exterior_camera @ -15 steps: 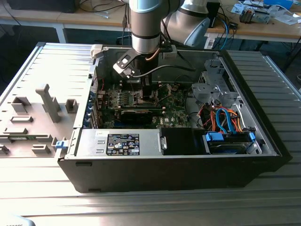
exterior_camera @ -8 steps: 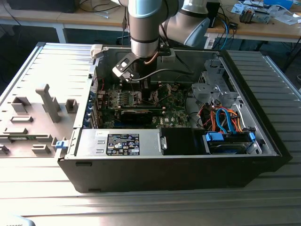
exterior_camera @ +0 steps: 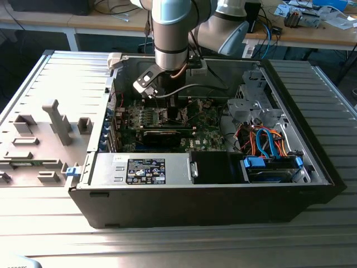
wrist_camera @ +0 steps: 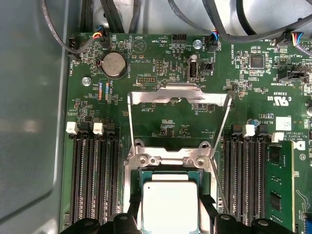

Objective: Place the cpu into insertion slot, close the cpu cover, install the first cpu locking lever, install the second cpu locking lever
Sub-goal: 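Place the cpu into insertion slot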

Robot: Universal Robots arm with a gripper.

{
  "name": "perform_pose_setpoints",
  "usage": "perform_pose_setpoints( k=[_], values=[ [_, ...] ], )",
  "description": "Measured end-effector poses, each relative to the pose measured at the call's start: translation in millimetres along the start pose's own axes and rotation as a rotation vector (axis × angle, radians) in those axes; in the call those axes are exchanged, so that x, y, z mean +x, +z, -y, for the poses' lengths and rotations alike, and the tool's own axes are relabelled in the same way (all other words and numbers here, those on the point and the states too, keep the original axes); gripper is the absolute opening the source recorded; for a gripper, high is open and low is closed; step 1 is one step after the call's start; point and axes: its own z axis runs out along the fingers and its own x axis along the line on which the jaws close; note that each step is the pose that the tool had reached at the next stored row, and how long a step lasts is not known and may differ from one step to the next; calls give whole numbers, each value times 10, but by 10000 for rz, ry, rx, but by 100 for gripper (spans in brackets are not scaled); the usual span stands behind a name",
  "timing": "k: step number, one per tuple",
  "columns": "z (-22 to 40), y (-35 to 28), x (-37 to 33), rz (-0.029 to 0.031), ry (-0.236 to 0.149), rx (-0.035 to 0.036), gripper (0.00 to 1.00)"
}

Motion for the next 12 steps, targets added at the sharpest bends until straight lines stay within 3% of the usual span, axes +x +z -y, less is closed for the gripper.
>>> perform_pose_setpoints(
  k=[12],
  values=[
    [6, 9, 4, 3, 30, 4, 54]
  ],
)
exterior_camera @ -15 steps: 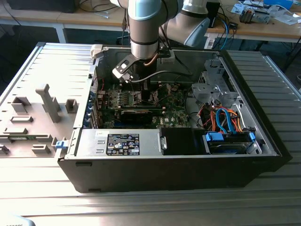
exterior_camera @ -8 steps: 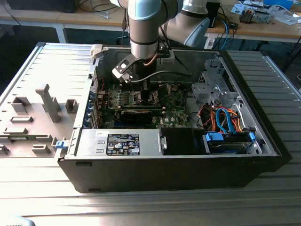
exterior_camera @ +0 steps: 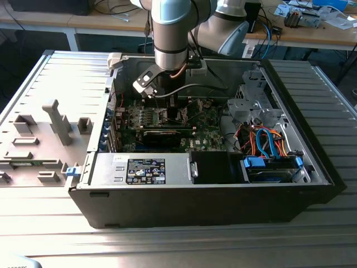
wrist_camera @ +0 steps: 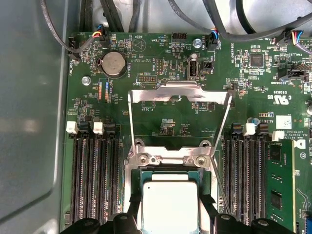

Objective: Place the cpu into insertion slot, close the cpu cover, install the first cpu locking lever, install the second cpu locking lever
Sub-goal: 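Place the cpu into insertion slot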

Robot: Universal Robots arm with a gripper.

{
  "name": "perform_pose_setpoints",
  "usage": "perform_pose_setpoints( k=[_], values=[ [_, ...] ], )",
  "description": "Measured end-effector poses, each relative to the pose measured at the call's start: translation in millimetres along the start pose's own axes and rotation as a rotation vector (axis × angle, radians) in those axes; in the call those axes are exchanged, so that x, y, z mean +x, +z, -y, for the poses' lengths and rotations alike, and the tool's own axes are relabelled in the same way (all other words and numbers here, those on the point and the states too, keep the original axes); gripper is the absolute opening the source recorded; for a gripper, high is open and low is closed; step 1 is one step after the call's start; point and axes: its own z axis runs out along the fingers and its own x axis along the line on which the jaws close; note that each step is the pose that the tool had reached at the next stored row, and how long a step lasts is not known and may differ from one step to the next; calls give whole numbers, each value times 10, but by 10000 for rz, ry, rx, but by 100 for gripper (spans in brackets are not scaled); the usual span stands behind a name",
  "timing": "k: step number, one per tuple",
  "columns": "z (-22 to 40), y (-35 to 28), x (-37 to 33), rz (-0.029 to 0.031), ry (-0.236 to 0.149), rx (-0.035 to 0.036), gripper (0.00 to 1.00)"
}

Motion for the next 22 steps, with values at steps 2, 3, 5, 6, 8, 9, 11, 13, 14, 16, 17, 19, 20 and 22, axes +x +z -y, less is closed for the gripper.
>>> perform_pose_setpoints(
  k=[2, 3, 5, 6, 8, 9, 11, 13, 14, 16, 17, 19, 20, 22],
  values=[
    [0, 1, 0, -1, 0, 0, 54],
    [0, 1, 0, -1, 0, -1, 54],
    [0, 3, 2, -11, 2, -2, 55],
    [-1, 6, 3, -16, 2, -7, 55],
    [0, 4, 1, -6, 2, -4, 61],
    [0, 2, 1, -2, 2, -1, 68],
    [0, 2, 0, -1, 1, -1, 68],
    [-4, 0, 0, -1, 0, 0, 68],
    [-5, -9, 0, -1, 2, 0, 68],
    [-9, -64, -1, -2, -2, -1, 68],
    [-10, -77, -1, -8, -7, -2, 68],
    [-15, -79, -2, -47, -22, -2, 68],
    [-16, -77, -1, -63, -25, 2, 68],
    [-16, -61, -1, -72, -24, 10, 68]
  ],
)
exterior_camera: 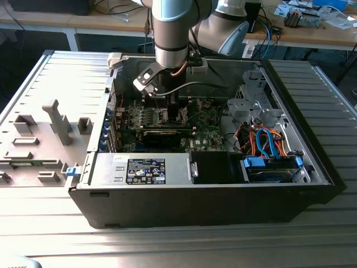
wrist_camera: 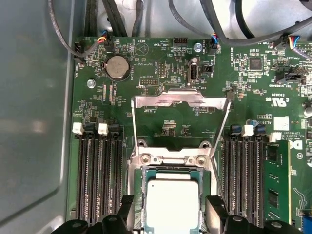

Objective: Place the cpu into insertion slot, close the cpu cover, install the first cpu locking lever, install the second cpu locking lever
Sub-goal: 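Place the cpu into insertion slot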

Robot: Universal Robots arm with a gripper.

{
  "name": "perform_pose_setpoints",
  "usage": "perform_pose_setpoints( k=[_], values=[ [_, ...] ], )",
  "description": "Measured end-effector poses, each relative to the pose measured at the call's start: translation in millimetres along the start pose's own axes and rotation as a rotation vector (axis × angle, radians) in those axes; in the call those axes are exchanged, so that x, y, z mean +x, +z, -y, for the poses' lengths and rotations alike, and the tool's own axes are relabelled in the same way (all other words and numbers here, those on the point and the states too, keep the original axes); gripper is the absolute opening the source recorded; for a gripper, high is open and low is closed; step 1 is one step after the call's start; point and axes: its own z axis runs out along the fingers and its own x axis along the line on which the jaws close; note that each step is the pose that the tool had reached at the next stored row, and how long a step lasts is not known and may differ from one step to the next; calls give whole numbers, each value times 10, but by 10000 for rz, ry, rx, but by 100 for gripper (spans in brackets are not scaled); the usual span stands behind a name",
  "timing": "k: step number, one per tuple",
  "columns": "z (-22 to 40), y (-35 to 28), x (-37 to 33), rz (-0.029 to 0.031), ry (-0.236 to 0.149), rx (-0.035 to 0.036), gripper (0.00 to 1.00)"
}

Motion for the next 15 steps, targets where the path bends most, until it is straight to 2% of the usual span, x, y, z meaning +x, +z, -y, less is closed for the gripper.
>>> perform_pose_setpoints(
  k=[2, 6, 9, 12, 13, 15],
  values=[
    [-1, 12, 0, 1, -5, 7, 68],
    [-5, -54, 0, -3, -61, 6, 68],
    [-6, -55, 1, -14, -248, 1, 66],
    [-17, -56, 1, -32, -676, 0, 47],
    [-19, -62, 0, -33, -763, 0, 35],
    [-21, -79, 0, -38, -815, -2, 23]
  ],
)
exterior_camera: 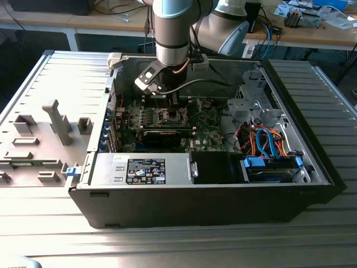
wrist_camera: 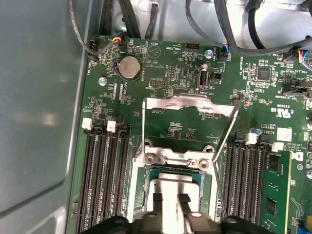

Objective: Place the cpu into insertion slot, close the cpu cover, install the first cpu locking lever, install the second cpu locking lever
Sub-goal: 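Place the cpu into insertion slot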

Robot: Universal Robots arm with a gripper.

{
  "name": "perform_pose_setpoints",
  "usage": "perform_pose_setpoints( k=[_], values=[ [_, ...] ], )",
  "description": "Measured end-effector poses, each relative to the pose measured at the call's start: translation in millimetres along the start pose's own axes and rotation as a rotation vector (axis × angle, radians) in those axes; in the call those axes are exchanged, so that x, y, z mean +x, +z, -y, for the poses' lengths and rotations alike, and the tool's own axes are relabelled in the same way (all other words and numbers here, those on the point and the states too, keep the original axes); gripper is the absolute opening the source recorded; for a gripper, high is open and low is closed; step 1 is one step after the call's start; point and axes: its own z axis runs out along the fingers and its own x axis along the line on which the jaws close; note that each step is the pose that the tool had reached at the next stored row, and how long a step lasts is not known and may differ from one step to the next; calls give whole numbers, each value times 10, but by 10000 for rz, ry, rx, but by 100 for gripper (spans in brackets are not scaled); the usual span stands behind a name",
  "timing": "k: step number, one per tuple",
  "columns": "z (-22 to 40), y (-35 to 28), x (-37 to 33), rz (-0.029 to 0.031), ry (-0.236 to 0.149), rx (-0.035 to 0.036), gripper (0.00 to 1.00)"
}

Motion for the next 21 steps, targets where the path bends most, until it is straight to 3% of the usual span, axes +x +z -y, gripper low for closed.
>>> perform_pose_setpoints(
  k=[3, 6, 21],
  values=[
    [-2, -49, -1, 4, -24, 0, 11],
    [-5, -119, -1, 4, -35, 0, 11],
    [-12, -278, -3, 8, -35, 0, 11]
  ],
)
